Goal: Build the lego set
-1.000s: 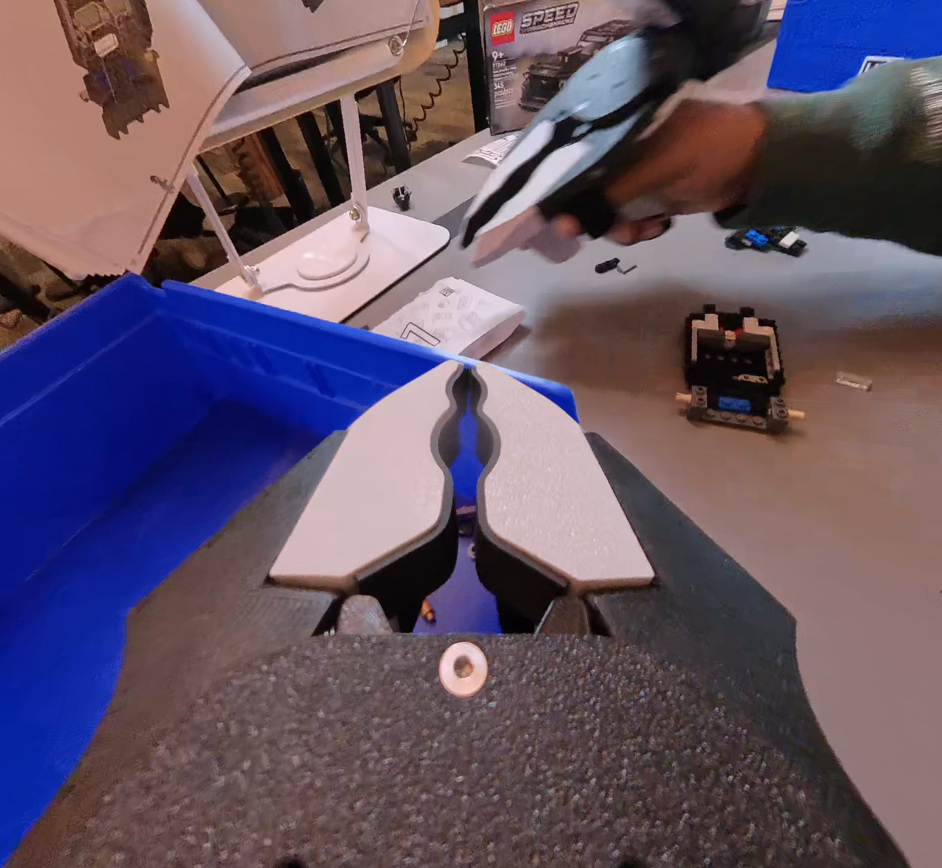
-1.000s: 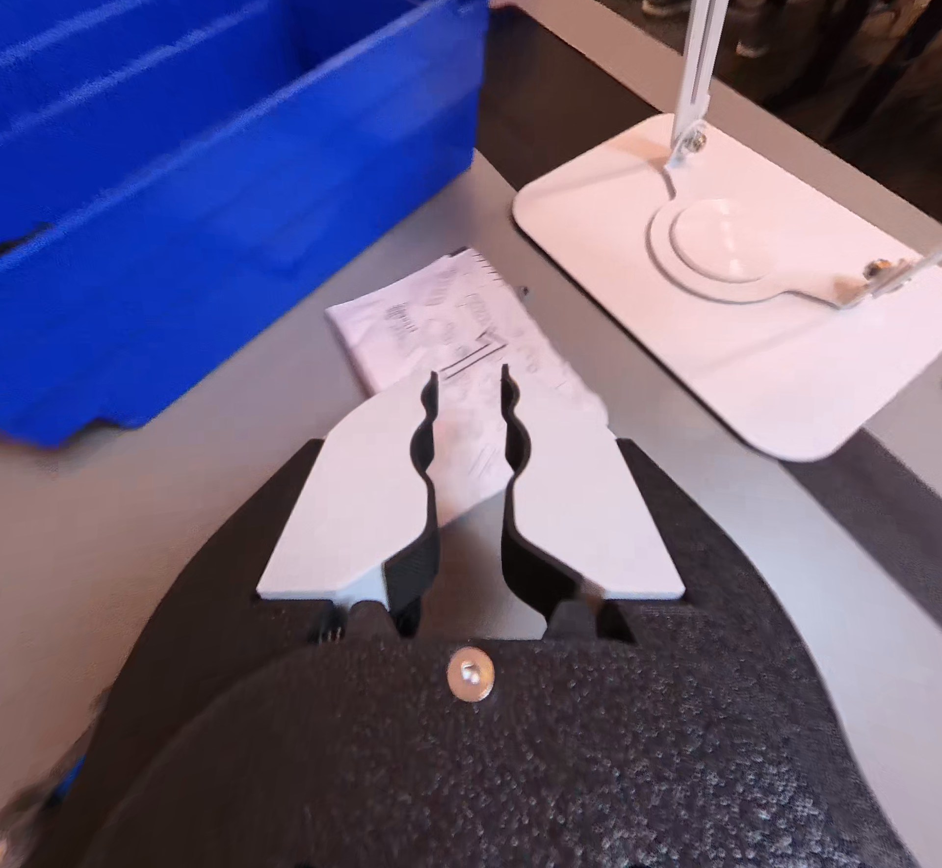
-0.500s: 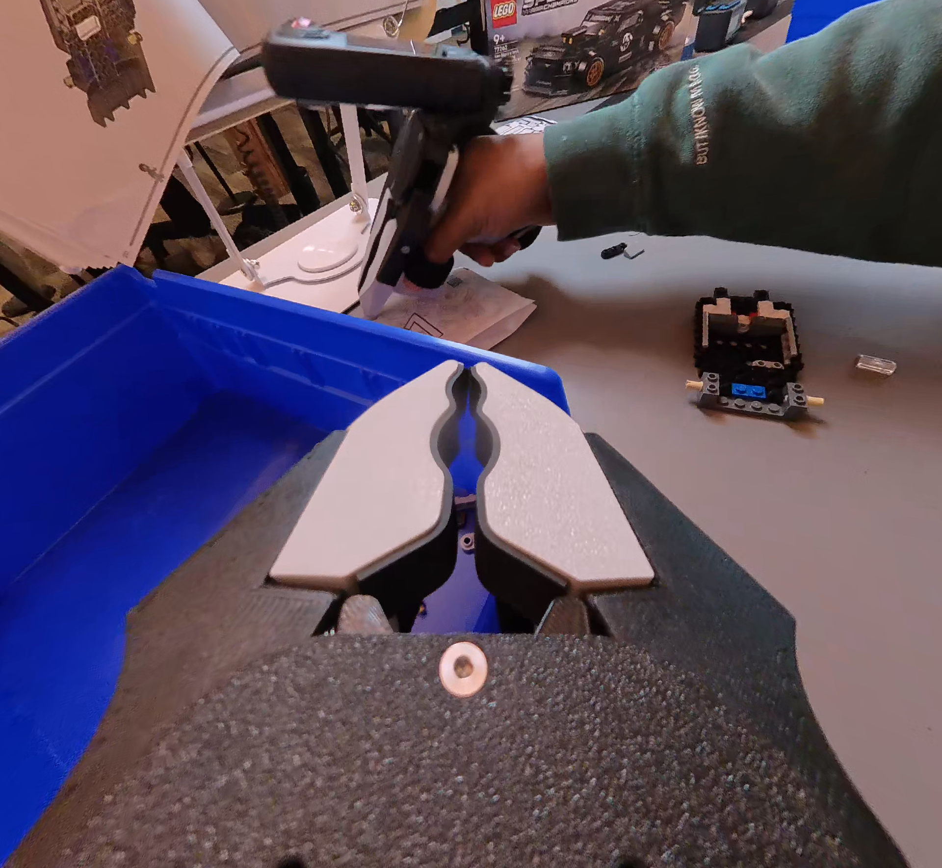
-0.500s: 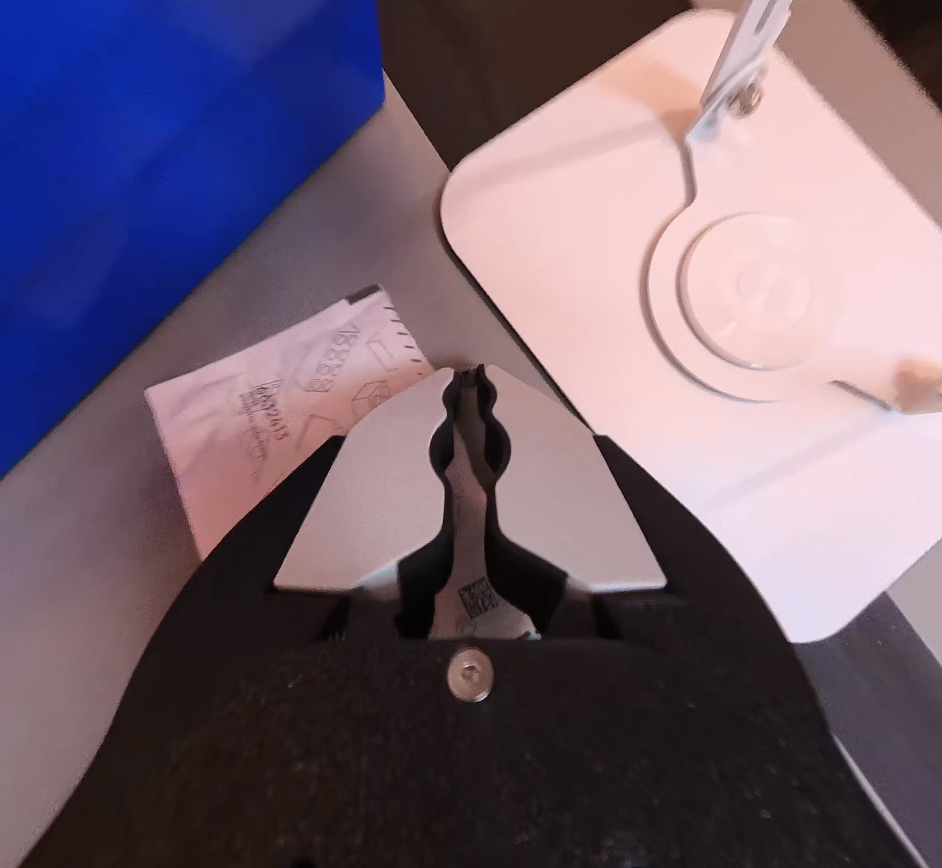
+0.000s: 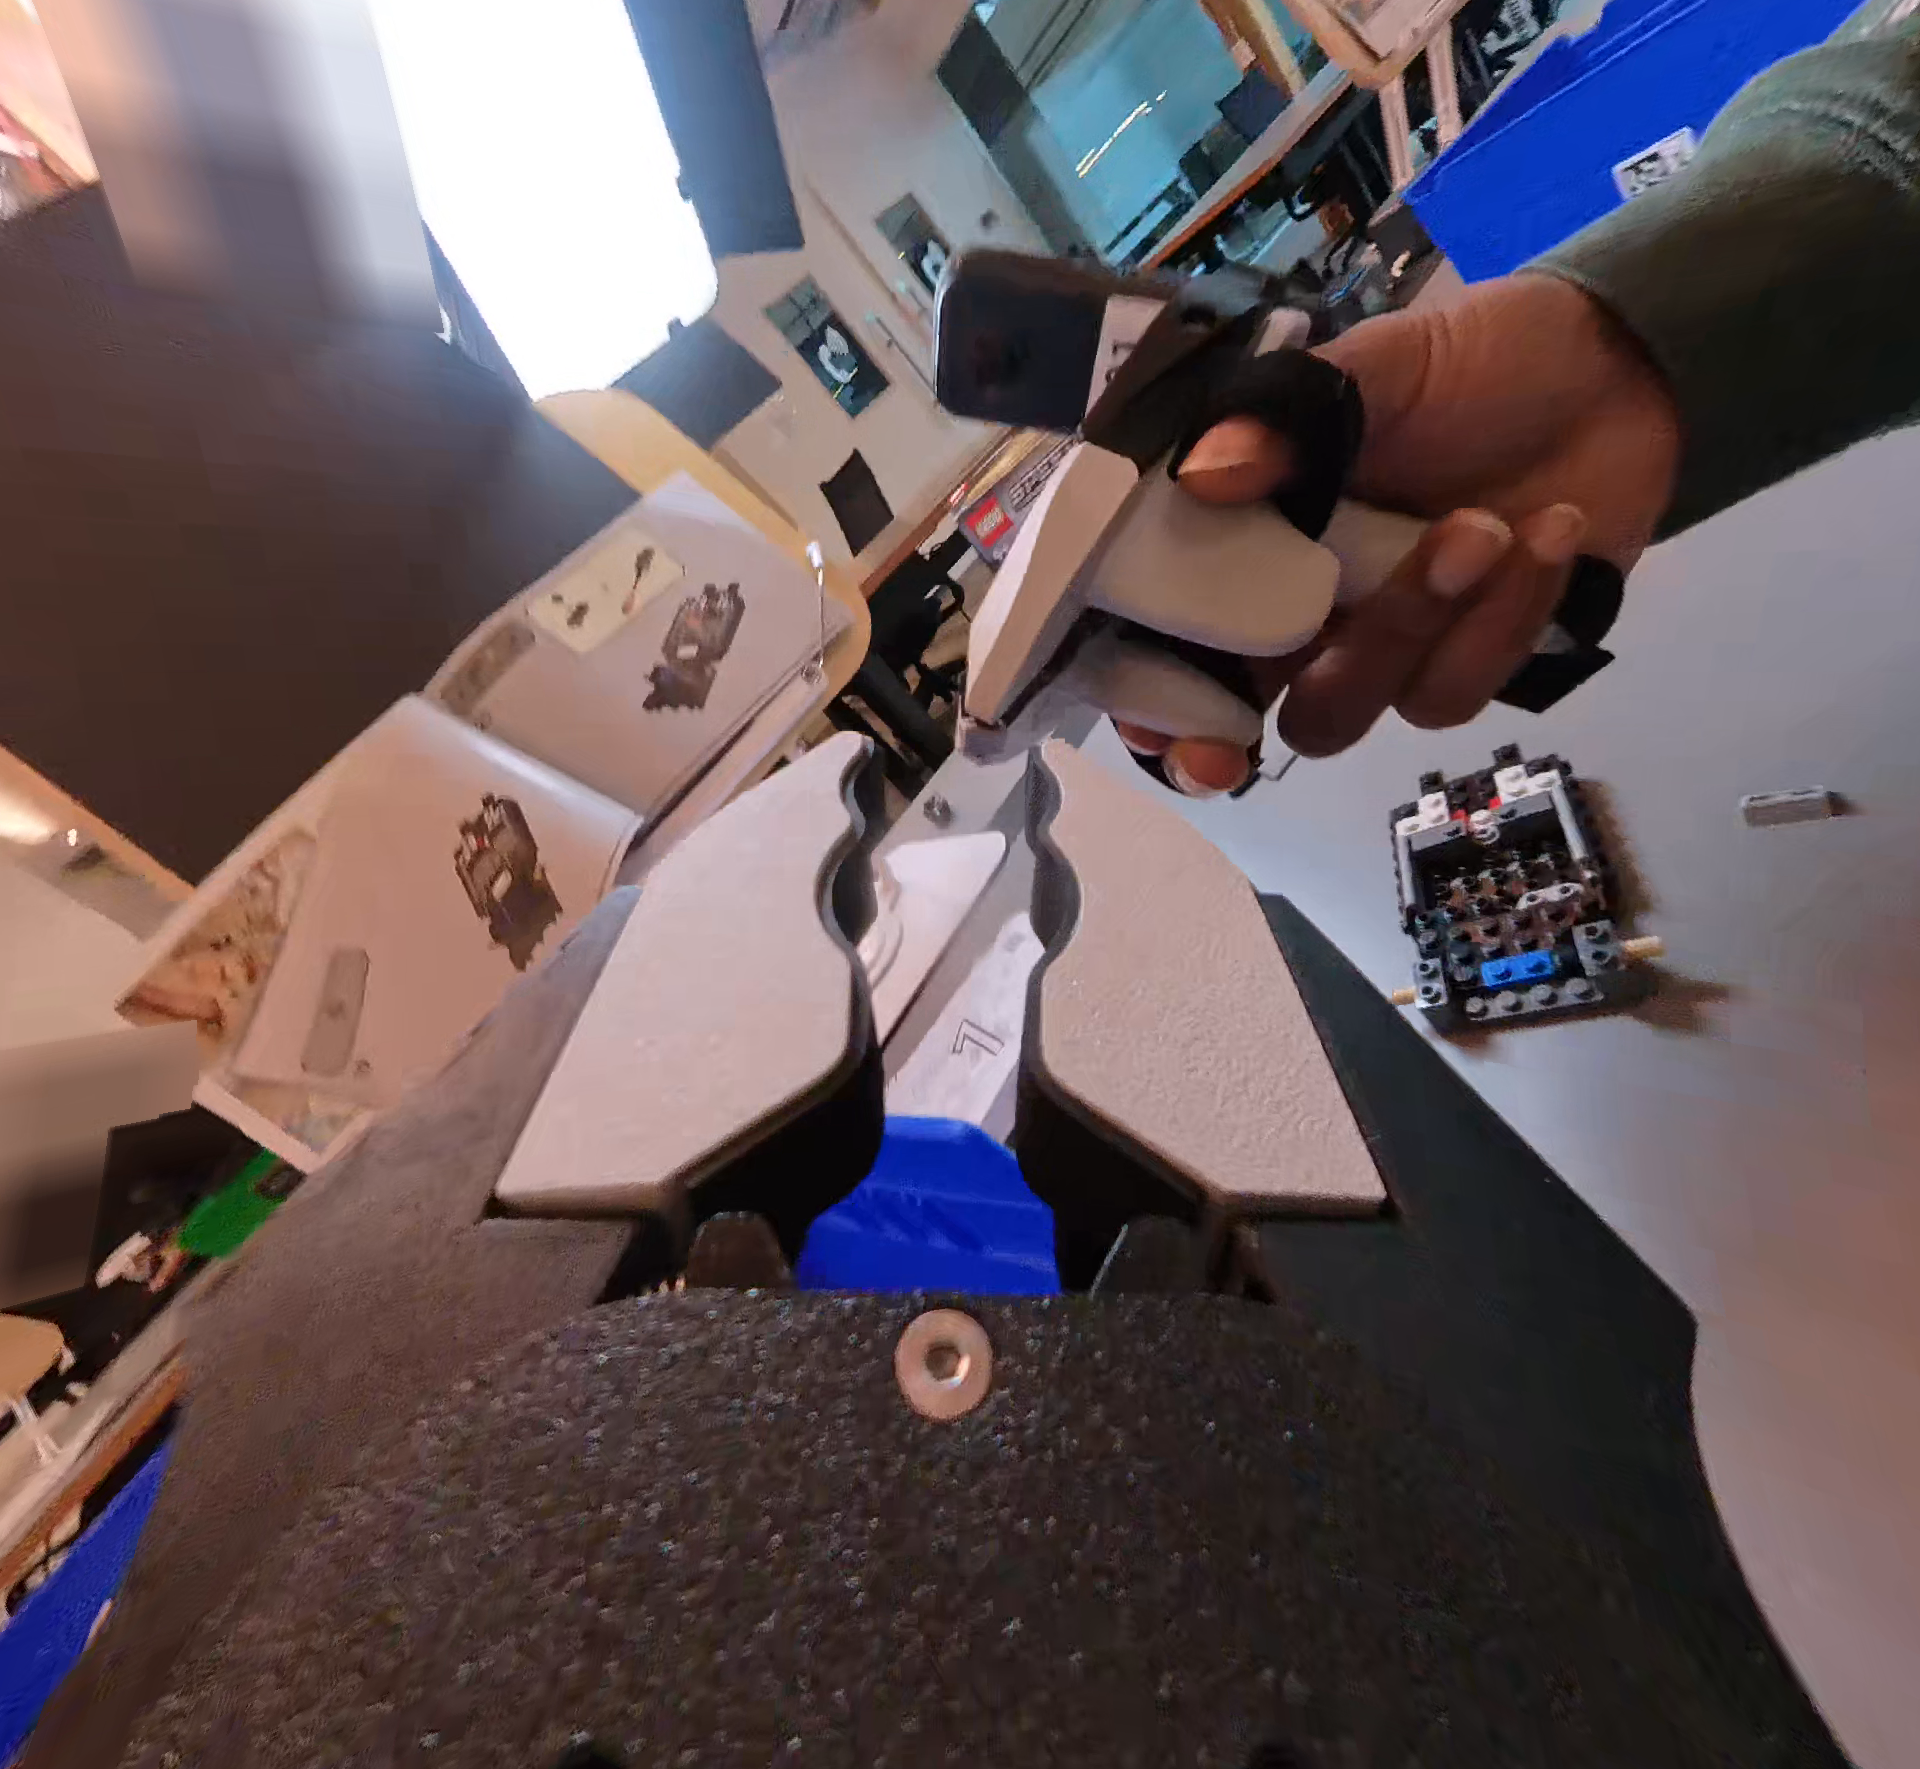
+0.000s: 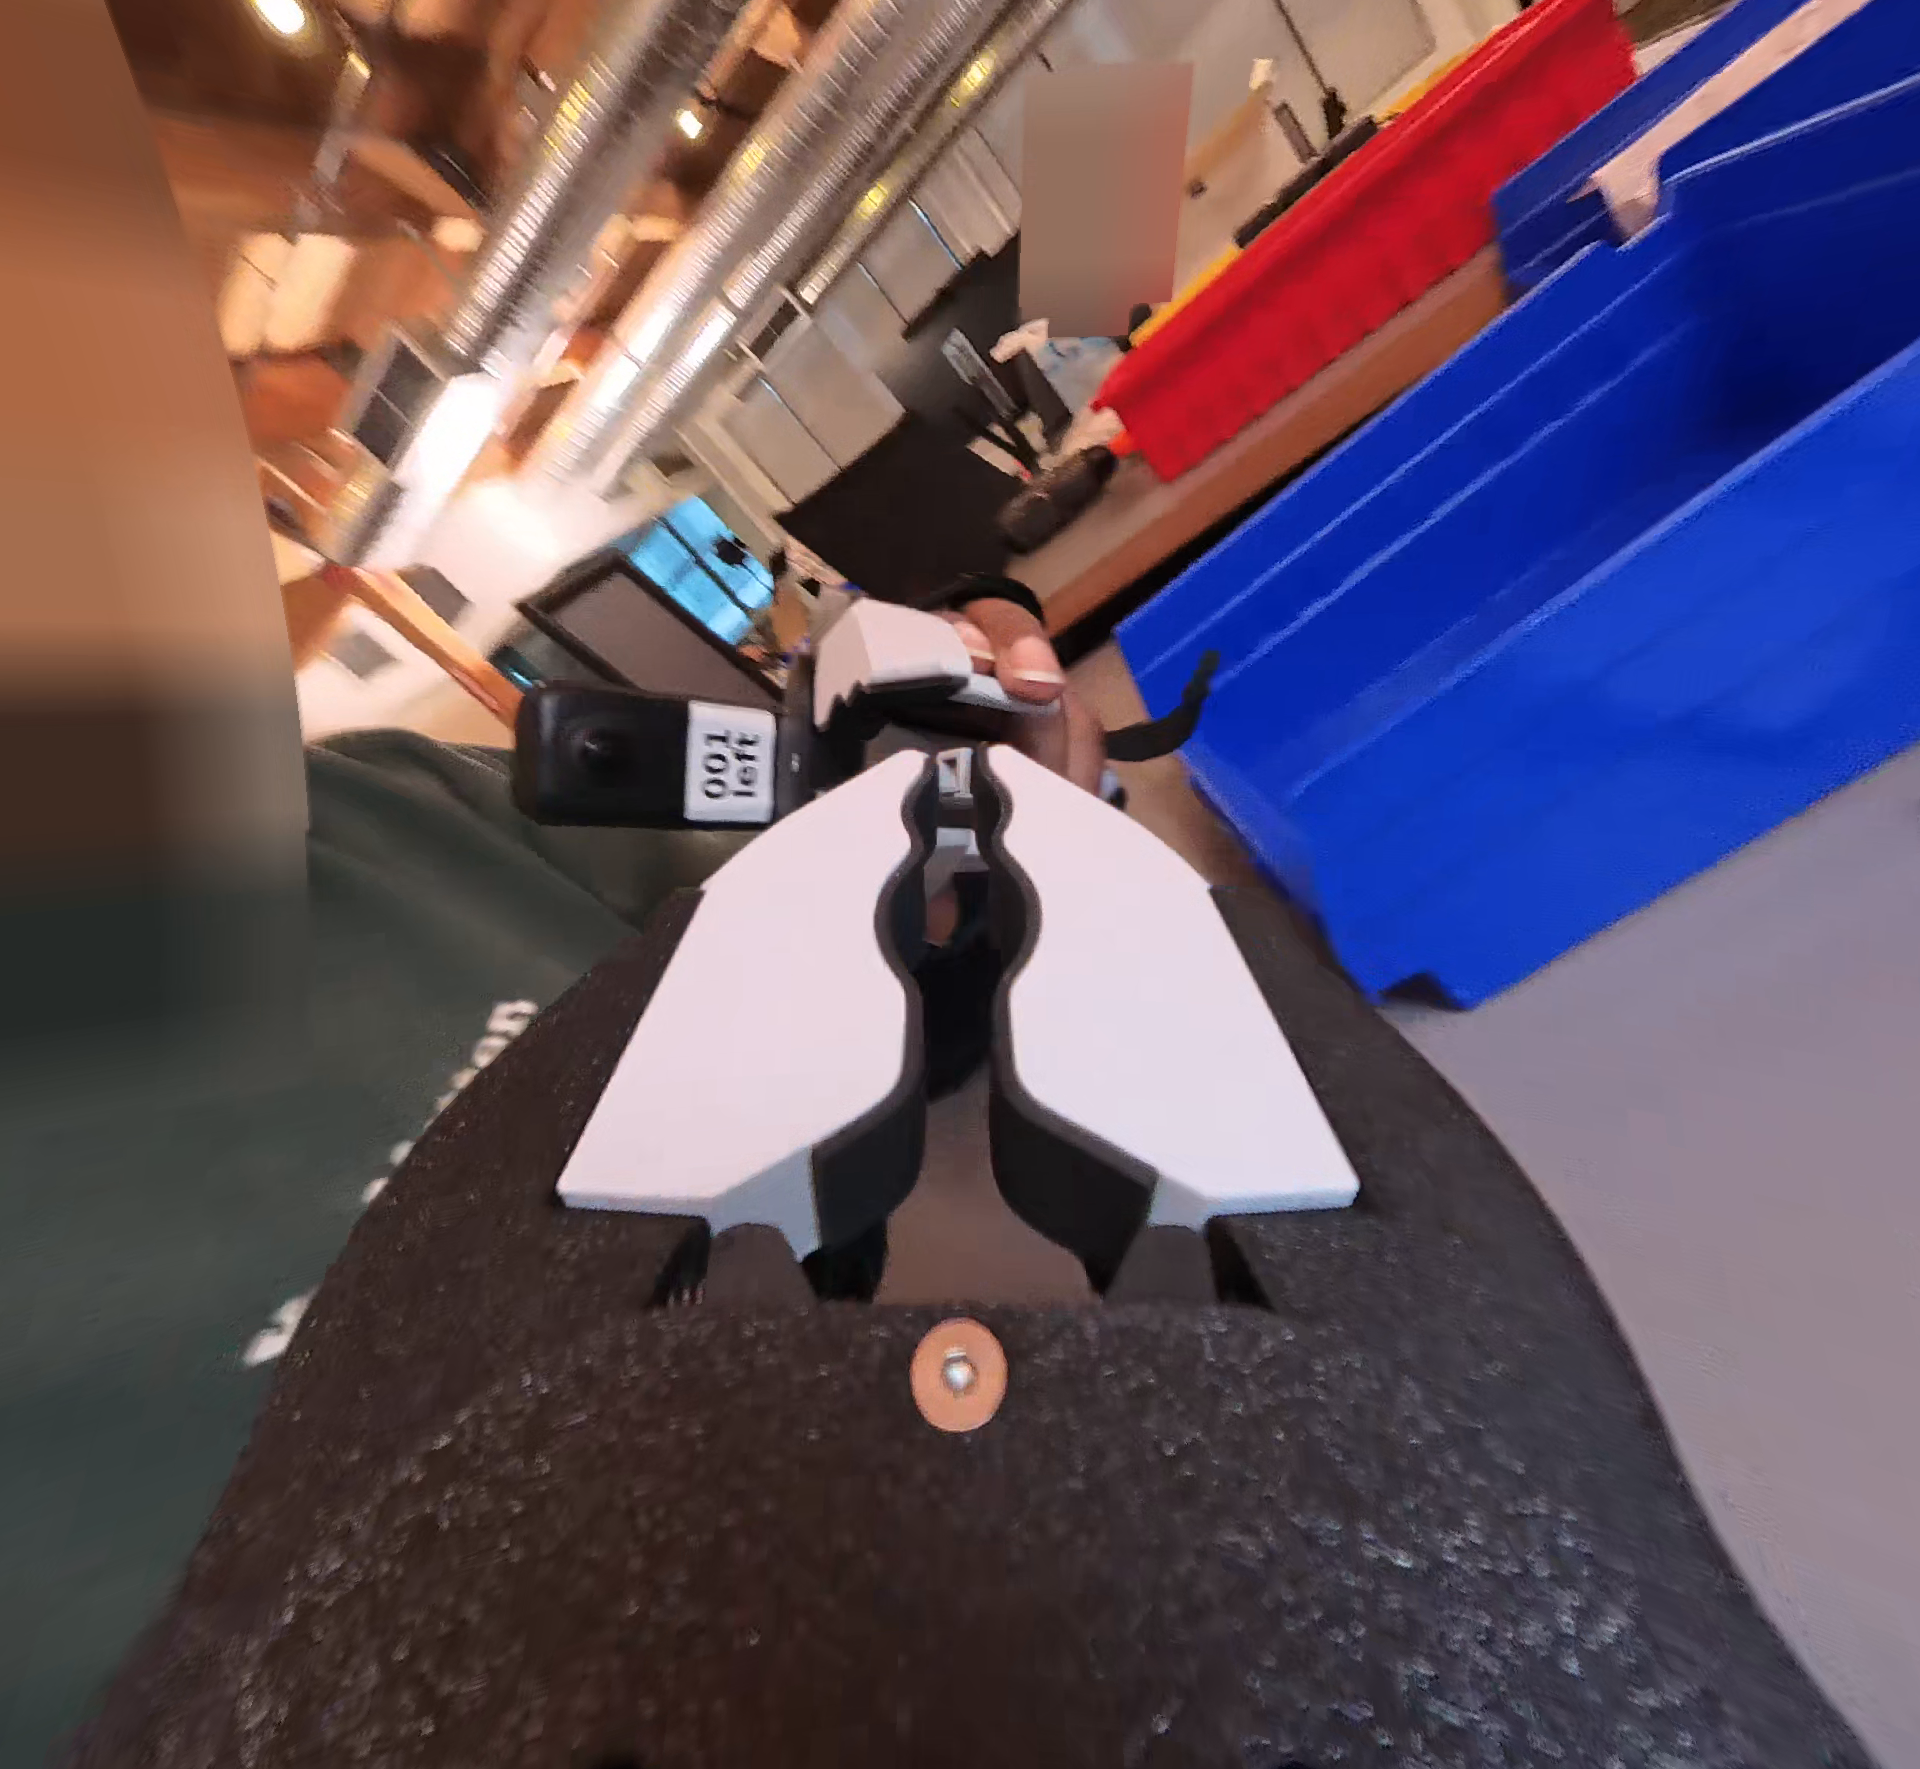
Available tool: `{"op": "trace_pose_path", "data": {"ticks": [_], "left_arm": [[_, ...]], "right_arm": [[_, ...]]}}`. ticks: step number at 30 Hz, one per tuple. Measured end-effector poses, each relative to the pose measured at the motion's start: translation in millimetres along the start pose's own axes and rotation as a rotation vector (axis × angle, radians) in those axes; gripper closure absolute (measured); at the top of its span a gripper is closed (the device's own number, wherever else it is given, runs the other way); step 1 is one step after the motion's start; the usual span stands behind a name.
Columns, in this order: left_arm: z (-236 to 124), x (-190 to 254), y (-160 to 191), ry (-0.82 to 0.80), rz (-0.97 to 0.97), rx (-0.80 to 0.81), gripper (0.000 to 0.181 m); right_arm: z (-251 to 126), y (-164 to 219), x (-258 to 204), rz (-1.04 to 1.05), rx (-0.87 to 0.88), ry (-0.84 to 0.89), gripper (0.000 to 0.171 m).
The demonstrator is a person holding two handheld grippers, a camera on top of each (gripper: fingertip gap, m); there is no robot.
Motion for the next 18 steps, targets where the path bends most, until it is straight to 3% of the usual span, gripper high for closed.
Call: {"op": "trace_pose_path", "data": {"ticks": [8, 14, 18], "left_arm": [[-5, 19, -13, 0.058, 0.144, 0.015, 0.174], [-10, 23, -15, 0.132, 0.1, 0.051, 0.181], [-13, -7, 1, 0.058, 0.06, -0.005, 0.181]], "right_arm": [[0, 15, -10, 0.059, -0.009, -0.022, 0.165], [-3, 16, -14, 0.096, 0.04, -0.044, 0.158], [-31, 6, -12, 0.028, 0.092, 0.054, 0.156]]}}
Point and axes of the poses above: each gripper's, where its closed fingertips meet, z out along the fingers, y out of its underside, x = y × z across the jaws, the point moved 1 cm from there along -z, back along the fingers, and after that the axes turned 6 degrees about -x, right-handed, at the moved point
